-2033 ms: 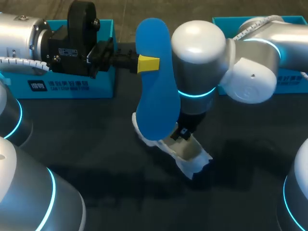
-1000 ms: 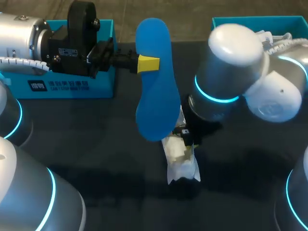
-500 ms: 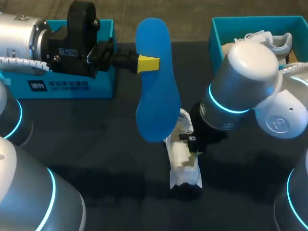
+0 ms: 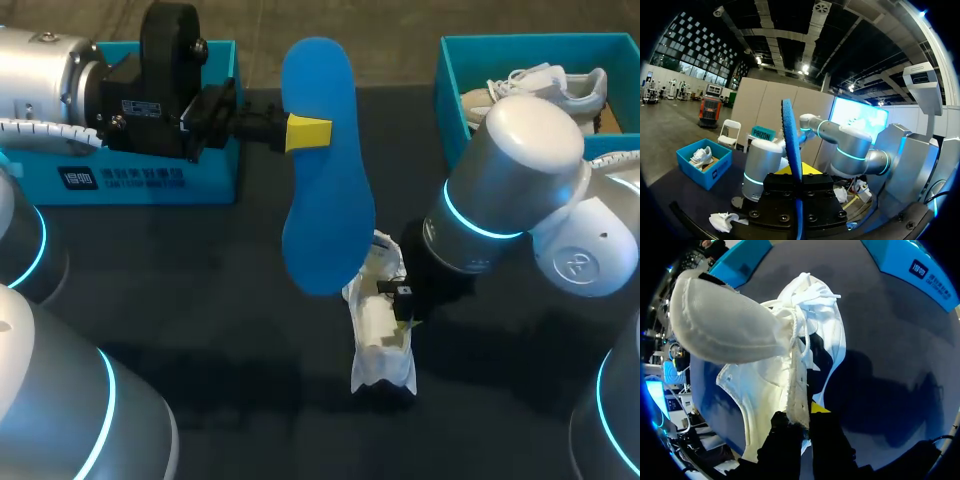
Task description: Take the shoe out of the shoebox, open the shoe tongue, remove and reinsert the insole, then place the shoe into the shoebox
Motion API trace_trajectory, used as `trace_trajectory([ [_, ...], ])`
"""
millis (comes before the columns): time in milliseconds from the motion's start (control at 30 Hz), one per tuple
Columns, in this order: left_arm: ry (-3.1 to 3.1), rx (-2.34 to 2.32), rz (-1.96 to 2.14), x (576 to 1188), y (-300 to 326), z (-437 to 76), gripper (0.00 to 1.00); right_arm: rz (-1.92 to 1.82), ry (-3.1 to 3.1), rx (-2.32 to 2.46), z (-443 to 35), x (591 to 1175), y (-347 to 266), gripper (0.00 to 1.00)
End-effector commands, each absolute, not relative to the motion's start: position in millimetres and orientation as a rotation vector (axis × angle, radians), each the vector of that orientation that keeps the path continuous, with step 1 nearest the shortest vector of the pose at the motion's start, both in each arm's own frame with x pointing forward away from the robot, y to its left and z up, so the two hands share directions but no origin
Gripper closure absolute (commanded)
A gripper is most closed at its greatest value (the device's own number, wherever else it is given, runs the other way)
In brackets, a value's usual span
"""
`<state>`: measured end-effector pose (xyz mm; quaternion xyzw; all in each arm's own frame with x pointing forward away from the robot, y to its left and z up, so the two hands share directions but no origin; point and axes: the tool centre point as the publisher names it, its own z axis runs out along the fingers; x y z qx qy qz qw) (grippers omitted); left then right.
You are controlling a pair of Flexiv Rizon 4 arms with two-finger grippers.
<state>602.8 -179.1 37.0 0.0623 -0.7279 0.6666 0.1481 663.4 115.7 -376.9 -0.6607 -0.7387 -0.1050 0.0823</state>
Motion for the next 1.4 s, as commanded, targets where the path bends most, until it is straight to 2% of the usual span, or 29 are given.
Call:
trace_trajectory([
  [33,-2.095,0.179,1.914,603,-180,37,1.00,-0.320,-2.193,-1.970,-385,665,118,1.00],
  [100,-2.095,0.179,1.914,603,-180,37,1.00,-0.319,-2.188,-1.973,-385,664,118,1.00],
  [133,-2.095,0.179,1.914,603,-180,37,1.00,-0.323,-2.186,-1.972,-384,664,118,0.90],
  [167,-2.095,0.179,1.914,603,-180,37,1.00,-0.320,-2.189,-1.973,-382,663,118,0.56],
  [200,-2.095,0.179,1.914,603,-180,37,1.00,-0.322,-2.191,-1.975,-380,663,118,0.00],
  [500,-2.095,0.179,1.914,603,-180,37,1.00,-0.379,-2.197,-1.984,-357,660,114,0.00],
  [700,-2.095,0.179,1.914,603,-180,37,1.00,-0.548,-2.162,-1.935,-331,658,101,0.00],
  [1267,-2.095,0.179,1.914,603,-180,37,1.00,-0.863,-2.022,-1.521,-265,672,76,0.00],
  [1400,-2.095,0.179,1.914,603,-180,37,1.00,-0.863,-2.022,-1.521,-265,672,76,0.00],
])
